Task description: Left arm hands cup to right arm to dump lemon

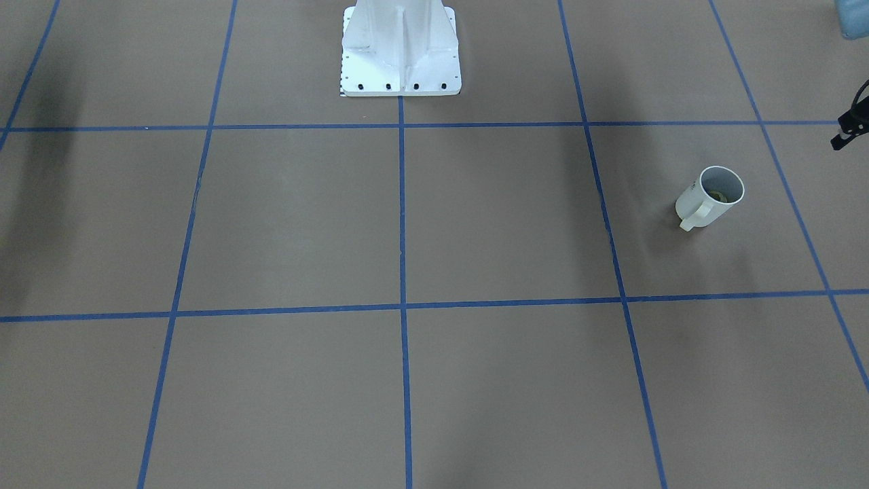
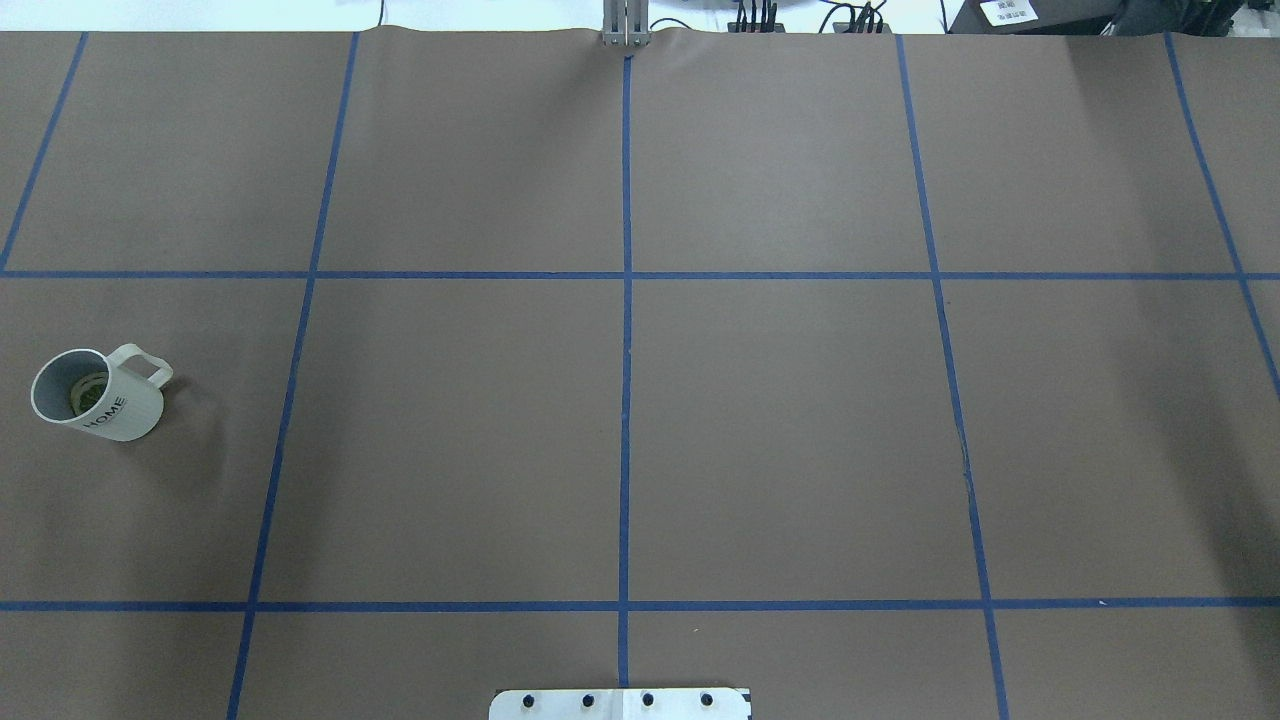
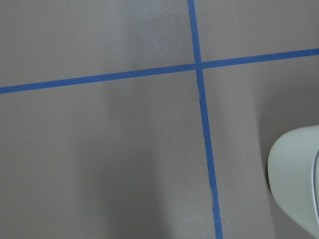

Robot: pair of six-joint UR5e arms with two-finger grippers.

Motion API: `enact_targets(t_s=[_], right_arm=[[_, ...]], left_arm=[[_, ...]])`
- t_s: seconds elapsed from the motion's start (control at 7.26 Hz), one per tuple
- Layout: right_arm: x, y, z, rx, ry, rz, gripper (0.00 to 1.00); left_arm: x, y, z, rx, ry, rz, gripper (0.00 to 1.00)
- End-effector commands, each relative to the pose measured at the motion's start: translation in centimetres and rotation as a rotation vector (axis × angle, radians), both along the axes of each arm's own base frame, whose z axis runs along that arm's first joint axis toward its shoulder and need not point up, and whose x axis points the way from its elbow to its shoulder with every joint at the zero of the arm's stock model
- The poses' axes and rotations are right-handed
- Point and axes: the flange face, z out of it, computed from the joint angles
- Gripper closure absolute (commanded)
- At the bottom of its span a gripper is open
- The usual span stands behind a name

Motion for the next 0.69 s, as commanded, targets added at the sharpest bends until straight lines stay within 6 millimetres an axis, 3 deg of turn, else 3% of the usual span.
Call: enact_targets(t_s=[0.0, 0.28, 0.41, 0.55], right_arm=[[0.0, 0.0, 0.0, -0.001, -0.002, -0.001, 0.0], [-0.1, 0.0, 0.1, -0.004, -0.002, -0.002, 0.0], [-0.1, 0.0, 0.2, -0.005, -0.002, -0.002, 0.0], [-0.1, 0.0, 0.2, -0.005, -0.002, -0.002, 0.0]], left_arm=[[5.2, -0.9, -2.0, -0.043, 0.024, -0.023, 0.0], [8.0, -2.2, -3.1, -0.032, 0.013, -0.005, 0.0], [10.4, -3.0, -2.8, -0.052, -0.016, -0.006, 0.0], [11.4, -3.2, -2.6, -0.065, -0.02, -0.003, 0.0]])
